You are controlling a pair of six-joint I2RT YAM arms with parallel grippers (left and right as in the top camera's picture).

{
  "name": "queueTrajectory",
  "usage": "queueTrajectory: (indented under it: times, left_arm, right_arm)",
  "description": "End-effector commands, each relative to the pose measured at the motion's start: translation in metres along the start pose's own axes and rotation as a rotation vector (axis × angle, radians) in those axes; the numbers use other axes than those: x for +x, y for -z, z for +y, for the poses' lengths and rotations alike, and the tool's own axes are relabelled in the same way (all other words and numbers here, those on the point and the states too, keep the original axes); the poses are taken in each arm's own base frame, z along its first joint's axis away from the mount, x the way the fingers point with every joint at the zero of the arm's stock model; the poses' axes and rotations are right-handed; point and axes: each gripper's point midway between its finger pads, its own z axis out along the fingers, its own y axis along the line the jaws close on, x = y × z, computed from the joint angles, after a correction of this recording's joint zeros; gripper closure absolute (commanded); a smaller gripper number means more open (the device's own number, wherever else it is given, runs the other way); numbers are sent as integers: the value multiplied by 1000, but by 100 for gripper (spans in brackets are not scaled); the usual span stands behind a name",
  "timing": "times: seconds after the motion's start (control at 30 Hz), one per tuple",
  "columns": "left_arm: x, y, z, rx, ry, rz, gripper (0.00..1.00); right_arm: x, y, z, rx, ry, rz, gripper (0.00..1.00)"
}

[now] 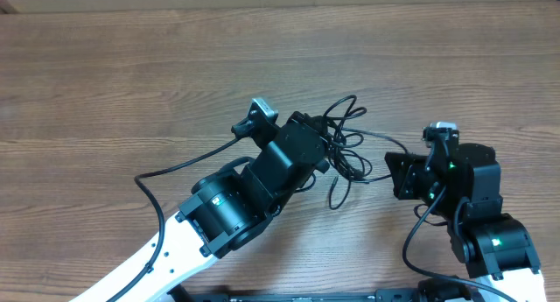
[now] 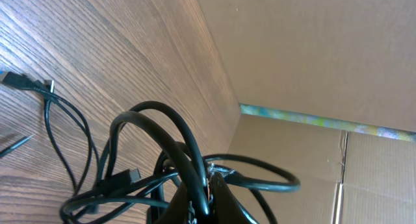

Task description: Untangle cables

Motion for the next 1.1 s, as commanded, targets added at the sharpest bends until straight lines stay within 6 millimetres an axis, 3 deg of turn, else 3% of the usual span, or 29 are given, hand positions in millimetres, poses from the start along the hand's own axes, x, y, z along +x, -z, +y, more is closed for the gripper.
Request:
queueTrajectory:
  times: [0.0, 0.1, 0.27, 0.4, 0.47, 0.5, 0.53, 0.63, 0.77, 1.07]
  left_arm:
    - [-10, 6, -13, 39, 23, -33, 96]
    - [-21, 6, -18, 61, 38, -83, 96]
    - [-59, 9, -20, 72, 30, -264, 96]
    - [-59, 7, -19, 66, 31, -247, 96]
    - [-58, 7, -20, 70, 44, -241, 96]
    - [-59, 7, -21, 76, 60, -240, 96]
    - [-59, 7, -22, 81, 71, -241, 96]
    - [-58, 7, -28, 107, 84, -235, 96]
    - [-50, 7, -38, 144, 97, -185, 96]
    - [-15, 9, -65, 242, 114, 25, 96]
  right_arm:
    - [5, -3, -6, 28, 74, 32, 84]
    - [11, -7, -13, 59, 70, 69, 85]
    - [15, -13, -15, 65, 71, 96, 85]
    - [14, -14, -12, 44, 71, 95, 85]
    - [13, -14, -3, -7, 83, 96, 65]
    - [12, -15, 2, -34, 91, 92, 46]
    - [10, -14, 7, -64, 95, 86, 35]
    - [2, -12, 31, -193, 110, 60, 21]
    - [-11, -8, 51, -296, 75, 15, 17]
    - [-16, -20, 45, -269, 1, 25, 17]
